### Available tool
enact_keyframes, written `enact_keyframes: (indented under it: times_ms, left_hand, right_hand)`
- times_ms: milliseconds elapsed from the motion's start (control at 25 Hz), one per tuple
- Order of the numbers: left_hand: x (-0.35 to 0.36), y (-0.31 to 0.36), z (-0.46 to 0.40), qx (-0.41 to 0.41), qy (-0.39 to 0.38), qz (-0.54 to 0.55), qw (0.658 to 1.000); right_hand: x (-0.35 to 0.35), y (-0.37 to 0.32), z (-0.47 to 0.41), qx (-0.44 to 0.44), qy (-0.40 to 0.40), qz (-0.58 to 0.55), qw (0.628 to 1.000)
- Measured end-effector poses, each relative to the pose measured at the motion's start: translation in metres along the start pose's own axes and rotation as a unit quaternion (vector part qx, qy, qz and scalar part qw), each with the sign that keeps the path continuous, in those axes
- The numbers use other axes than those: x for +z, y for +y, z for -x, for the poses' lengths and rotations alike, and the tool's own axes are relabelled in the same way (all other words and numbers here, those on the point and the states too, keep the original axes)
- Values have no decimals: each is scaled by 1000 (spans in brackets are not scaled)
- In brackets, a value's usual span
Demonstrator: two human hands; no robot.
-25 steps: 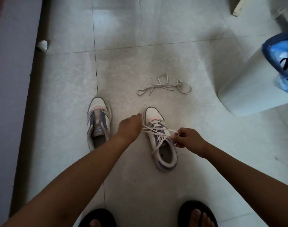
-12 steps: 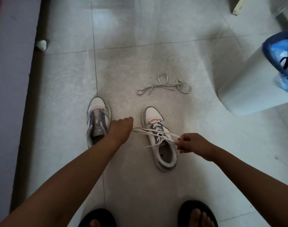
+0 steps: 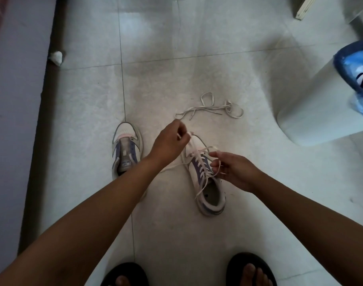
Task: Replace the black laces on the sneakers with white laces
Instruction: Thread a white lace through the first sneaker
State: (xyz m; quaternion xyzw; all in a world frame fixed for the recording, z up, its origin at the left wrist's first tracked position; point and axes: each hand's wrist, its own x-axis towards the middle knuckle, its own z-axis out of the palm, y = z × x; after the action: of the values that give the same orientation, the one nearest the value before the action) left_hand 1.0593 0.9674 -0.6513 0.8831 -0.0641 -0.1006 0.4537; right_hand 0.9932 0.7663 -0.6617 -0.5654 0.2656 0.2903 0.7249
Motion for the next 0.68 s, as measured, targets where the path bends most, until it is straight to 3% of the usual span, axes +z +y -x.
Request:
enact_keyframes:
  times_ms: [120, 240, 400, 560, 600, 680]
  left_hand:
    - [1, 35, -8, 37, -24, 59, 997]
    - [5, 42, -7, 5, -60, 21, 998]
    - [13, 22, 7, -67, -279, -35, 957]
    - [-1, -3, 19, -70, -316, -57, 945]
    - [-5, -6, 23, -83, -359, -46, 929]
    - [-10, -7, 29, -110, -493, -49, 862]
  right_hand:
    - [22, -5, -2, -31, -8, 256, 966]
    - [28, -10, 0, -40, -63, 355, 932]
    - [21, -9, 2, -32, -16, 289, 957]
    - [5, -4, -2, 1, -55, 188, 981]
    - [3, -3, -4, 16, -53, 137, 989]
    - [4, -1, -4, 41, -42, 67, 996]
